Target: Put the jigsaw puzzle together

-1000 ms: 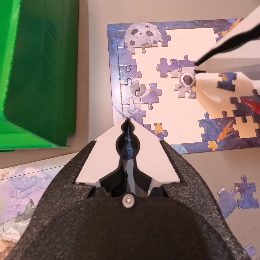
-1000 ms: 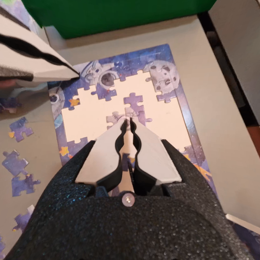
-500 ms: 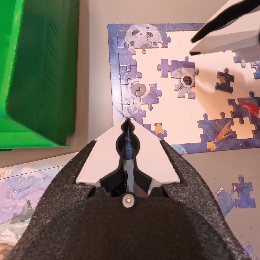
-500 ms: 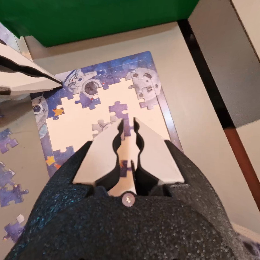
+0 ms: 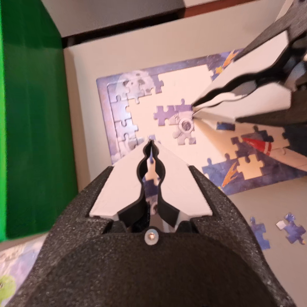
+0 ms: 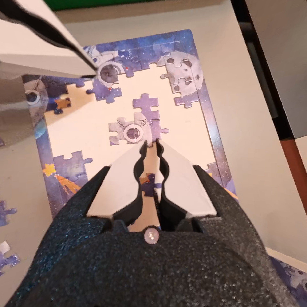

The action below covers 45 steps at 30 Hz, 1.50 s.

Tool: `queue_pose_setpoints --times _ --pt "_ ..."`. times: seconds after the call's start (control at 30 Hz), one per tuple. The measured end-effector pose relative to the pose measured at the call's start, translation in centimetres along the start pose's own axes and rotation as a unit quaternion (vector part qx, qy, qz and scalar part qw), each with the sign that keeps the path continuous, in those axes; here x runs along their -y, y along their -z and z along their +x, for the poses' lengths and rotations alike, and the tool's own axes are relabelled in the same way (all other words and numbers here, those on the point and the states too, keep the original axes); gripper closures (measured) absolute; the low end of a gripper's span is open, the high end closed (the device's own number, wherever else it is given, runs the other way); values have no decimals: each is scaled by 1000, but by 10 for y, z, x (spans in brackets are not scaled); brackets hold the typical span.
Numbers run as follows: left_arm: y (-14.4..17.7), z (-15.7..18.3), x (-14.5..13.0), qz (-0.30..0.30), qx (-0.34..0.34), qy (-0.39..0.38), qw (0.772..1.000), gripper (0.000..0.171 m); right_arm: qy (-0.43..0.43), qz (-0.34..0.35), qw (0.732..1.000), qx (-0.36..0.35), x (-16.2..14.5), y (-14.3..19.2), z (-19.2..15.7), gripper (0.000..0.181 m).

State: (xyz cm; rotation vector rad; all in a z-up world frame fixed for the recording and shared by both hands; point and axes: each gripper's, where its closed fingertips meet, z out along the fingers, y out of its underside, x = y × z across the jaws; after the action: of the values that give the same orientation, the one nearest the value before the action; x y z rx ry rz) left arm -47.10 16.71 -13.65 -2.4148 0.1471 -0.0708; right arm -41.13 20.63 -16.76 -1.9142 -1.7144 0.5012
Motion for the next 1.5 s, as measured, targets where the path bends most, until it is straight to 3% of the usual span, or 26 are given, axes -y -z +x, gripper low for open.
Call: queue_pose_setpoints --times 0.13,0.27,1.07,1.17,1.27,1.4,1.5 --pt "-31 0 20 -22 -12 -6 1000 171 -2 -5 1000 26 0 0 -1 173" --pt "-58 -4 14 -68 -21 -4 997 171 -9 9 1000 18 0 3 5 181" --pt "-60 -1 14 -58 -3 -21 998 171 -43 27 998 47 -2 -3 8 181" --pt "-56 0 15 -56 -17 8 998 171 -43 27 998 44 -1 1 9 179" --pt "-36 1 20 -39 -13 -3 999 167 -55 57 996 42 14 38 18 171" --pt "20 7 24 3 -22 -18 1000 164 -66 151 986 32 52 138 30 169" --pt "67 14 12 37 -32 -9 999 158 -71 167 983 9 51 201 31 164"
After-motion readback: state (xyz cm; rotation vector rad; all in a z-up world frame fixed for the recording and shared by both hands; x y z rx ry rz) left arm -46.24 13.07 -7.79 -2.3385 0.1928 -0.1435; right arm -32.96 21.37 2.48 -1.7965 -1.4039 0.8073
